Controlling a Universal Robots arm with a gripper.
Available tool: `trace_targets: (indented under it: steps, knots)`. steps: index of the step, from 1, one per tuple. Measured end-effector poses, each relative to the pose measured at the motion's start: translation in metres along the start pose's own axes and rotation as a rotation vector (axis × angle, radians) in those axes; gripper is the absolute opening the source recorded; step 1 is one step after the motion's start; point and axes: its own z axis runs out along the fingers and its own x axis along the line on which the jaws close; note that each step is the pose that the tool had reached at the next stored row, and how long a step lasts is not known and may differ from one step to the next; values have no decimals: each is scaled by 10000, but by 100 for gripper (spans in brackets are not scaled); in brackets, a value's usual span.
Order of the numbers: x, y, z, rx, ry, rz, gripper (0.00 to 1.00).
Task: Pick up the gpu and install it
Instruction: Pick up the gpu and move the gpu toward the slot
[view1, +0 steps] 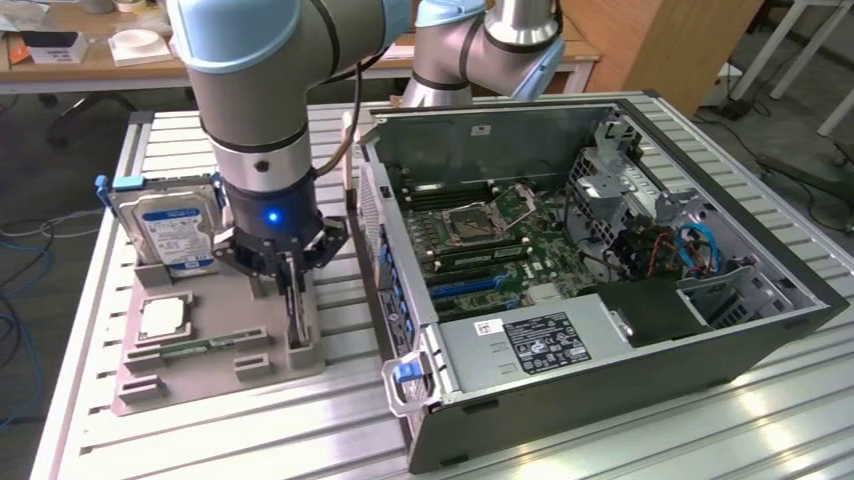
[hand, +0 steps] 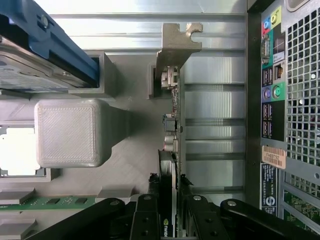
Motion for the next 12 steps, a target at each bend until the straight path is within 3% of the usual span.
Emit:
trace_targets:
  steps: [12]
  knots:
    - [-1,8,-167,0,0,0,26]
